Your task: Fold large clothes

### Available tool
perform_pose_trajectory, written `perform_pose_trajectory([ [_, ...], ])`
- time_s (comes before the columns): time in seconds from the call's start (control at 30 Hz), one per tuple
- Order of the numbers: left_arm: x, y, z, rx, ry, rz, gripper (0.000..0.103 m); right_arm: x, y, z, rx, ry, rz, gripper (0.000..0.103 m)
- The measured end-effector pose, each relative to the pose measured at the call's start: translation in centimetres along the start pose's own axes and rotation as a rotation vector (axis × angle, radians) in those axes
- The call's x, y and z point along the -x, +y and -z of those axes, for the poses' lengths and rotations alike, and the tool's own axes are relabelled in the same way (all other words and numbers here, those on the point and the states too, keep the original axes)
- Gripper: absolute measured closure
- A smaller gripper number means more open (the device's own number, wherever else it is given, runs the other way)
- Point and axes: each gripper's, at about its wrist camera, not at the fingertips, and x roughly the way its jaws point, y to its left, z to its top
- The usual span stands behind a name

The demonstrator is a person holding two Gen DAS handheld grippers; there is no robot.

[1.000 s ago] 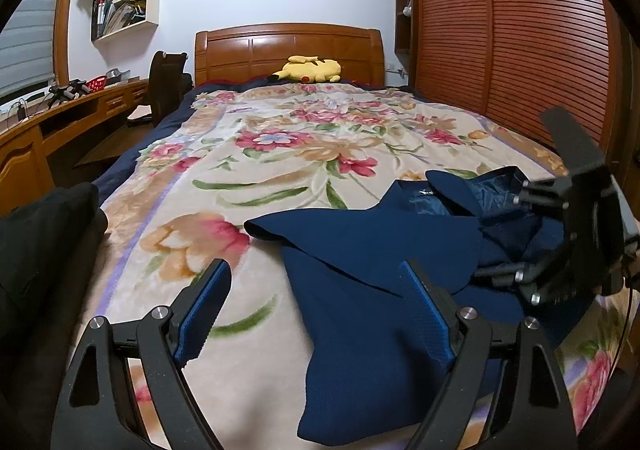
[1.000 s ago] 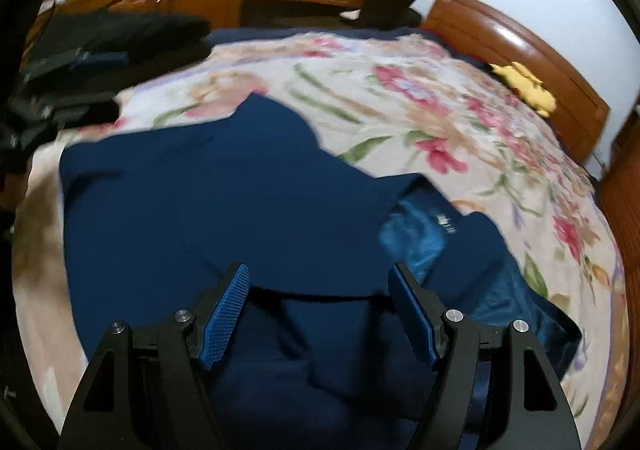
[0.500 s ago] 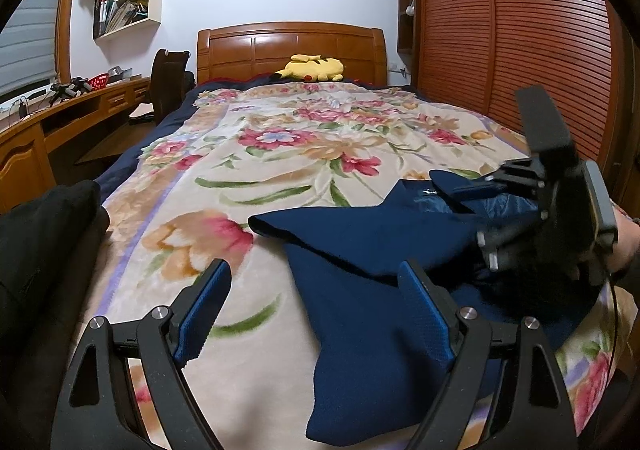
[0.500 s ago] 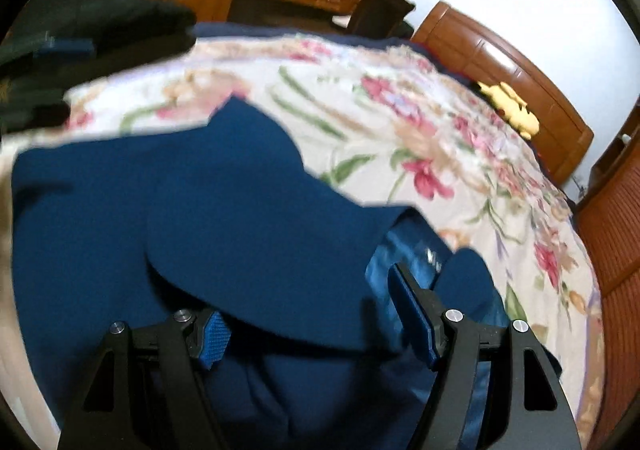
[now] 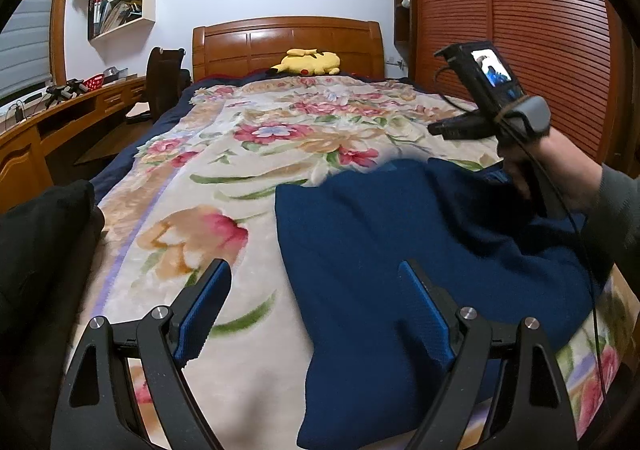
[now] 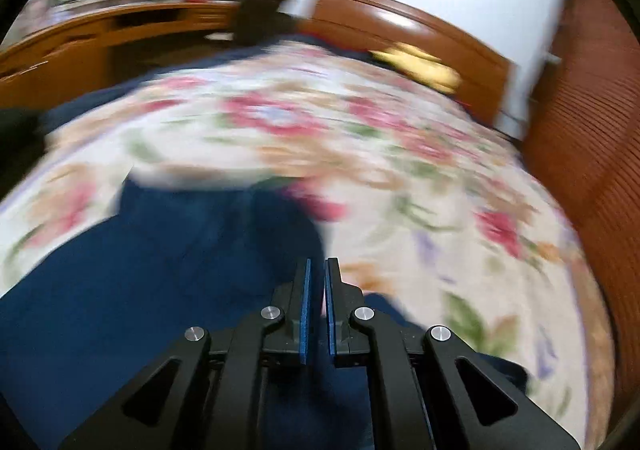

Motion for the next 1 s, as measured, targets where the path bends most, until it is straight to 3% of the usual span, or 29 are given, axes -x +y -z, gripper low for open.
perform_pose_trajectory([
  [0.03, 0.0, 0.0, 0.0, 0.0, 0.001, 0.0, 0.017, -0.2, -0.8, -0.1, -0.036, 0.007, -0.005, 0.071],
  [0.1, 0.0, 0.0, 0.0, 0.002, 0.003, 0.002, 0.017, 0.4, -1.9, 0.2, -0.09, -0.007, -0.06, 0.053],
  [0.2, 0.2, -0.1, 0.0, 0.003, -0.001, 0.009, 0.017, 1.7, -1.5, 1.4, -0.044, -0.009, -0.126, 0.052],
  [0.37, 0.3, -0.6, 0.0, -0.005, -0.003, 0.023, 0.017, 4.1, -1.4, 5.5, 0.121, 0.065, -0.209, 0.053],
  [0.53, 0.3, -1.4, 0.1, -0.02, 0.004, 0.034, 0.017, 5.4, -2.0, 8.0, 0.176, 0.123, -0.328, 0.052],
  [0.63, 0.0, -2.0, 0.3, -0.034, 0.014, 0.04, 0.017, 5.6, -2.6, 8.8, 0.199, 0.172, -0.325, 0.052],
  [0.7, -0.1, -2.5, 0.4, -0.043, 0.018, 0.045, 0.017, 5.5, -2.8, 9.3, 0.209, 0.218, -0.386, 0.051],
  [0.77, -0.3, -3.0, 0.6, -0.058, 0.027, 0.048, 0.017, 5.4, -3.1, 9.4, 0.239, 0.227, -0.343, 0.05],
  [1.0, -2.1, -4.2, 1.4, -0.102, 0.099, 0.061, 0.017, 4.6, -2.7, 10.6, 0.293, 0.326, -0.376, 0.05],
])
